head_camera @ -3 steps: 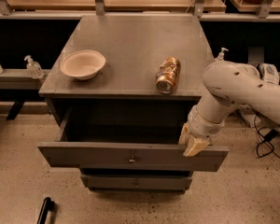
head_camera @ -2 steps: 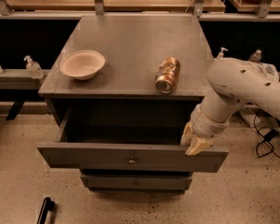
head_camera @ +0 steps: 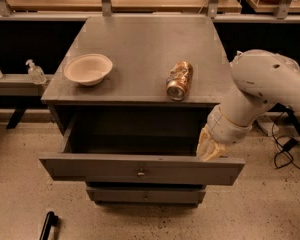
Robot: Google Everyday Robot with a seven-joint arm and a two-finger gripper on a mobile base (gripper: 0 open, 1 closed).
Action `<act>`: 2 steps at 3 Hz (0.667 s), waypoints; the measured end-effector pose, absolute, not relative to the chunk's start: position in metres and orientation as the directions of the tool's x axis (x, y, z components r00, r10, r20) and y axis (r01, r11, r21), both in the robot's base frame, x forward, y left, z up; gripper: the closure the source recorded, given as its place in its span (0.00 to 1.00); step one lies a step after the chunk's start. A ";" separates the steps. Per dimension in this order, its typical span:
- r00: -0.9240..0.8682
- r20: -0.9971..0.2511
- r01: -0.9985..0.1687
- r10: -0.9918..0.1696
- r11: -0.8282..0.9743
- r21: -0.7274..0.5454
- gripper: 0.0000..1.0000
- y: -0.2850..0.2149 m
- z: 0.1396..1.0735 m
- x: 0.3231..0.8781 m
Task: Open top drawer
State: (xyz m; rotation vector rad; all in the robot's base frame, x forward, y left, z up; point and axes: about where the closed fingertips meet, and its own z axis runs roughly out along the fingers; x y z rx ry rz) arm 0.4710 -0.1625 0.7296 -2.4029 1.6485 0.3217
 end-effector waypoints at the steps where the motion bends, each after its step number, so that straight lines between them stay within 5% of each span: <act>1: 0.380 -0.304 -0.924 -0.874 -0.372 -0.085 0.55 -0.160 0.743 0.467; 2: 0.394 -0.298 -0.919 -0.869 -0.378 -0.114 0.48 -0.160 0.739 0.470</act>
Offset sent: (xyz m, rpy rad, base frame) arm 0.0108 0.0021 0.0003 0.0335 -0.1196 0.0285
